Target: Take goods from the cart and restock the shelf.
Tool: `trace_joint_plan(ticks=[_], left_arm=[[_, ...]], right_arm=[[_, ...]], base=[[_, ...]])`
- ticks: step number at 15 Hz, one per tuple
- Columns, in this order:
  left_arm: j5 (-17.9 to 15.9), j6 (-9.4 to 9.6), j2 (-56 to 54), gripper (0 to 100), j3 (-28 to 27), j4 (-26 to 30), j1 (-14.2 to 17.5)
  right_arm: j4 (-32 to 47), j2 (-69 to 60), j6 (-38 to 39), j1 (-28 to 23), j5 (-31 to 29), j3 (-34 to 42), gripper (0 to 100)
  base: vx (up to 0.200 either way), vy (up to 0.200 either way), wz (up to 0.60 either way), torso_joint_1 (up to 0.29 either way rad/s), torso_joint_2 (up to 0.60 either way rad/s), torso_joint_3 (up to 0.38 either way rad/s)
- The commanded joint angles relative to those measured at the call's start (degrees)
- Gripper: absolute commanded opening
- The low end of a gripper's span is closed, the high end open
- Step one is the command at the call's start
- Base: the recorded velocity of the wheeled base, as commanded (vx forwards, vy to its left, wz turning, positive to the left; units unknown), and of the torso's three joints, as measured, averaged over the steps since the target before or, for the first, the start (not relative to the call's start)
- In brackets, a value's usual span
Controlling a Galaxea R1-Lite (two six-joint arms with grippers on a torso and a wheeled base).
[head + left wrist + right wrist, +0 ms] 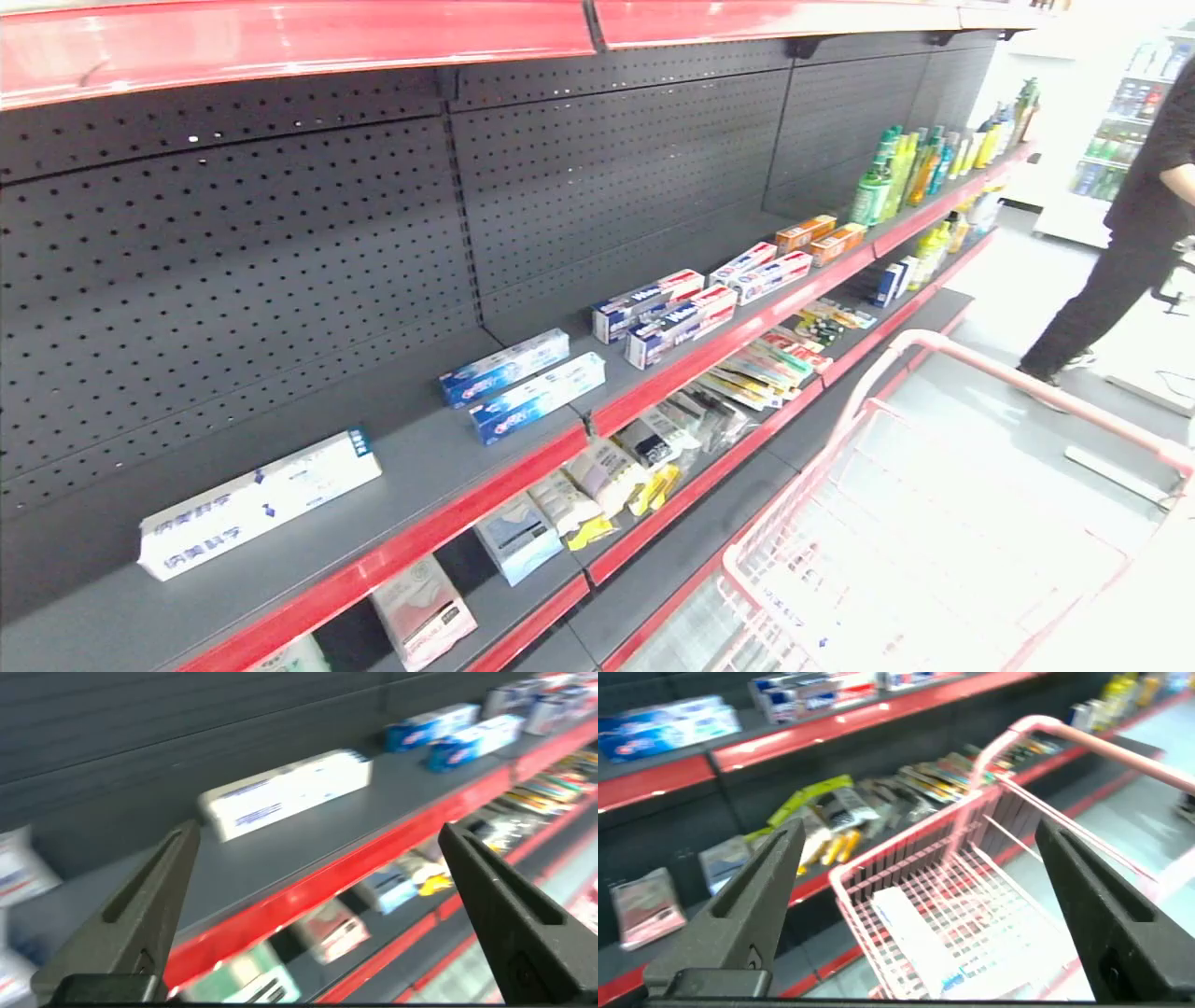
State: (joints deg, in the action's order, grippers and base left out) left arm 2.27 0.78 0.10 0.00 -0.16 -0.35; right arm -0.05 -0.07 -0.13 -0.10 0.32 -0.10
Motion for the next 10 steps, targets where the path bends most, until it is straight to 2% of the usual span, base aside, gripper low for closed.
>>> trace_joint_plan(ticks=[1, 10], left_arm=[[0.02, 0.01, 0.08, 100, 0.00, -0.02, 0.00], [0.02, 0.01, 0.08, 100, 0.00, -0.02, 0.00]], right_arm=[[-0.04, 0.07, -0.04, 0.01, 0.03, 0.01, 100], [-0.04, 0.07, -0.13, 0.01, 0.12, 0.01, 100]], base=[[0.000, 0.000, 0.00, 0.000, 0.00, 0.000], [0.000, 0.000, 0.00, 0.000, 0.00, 0.000]])
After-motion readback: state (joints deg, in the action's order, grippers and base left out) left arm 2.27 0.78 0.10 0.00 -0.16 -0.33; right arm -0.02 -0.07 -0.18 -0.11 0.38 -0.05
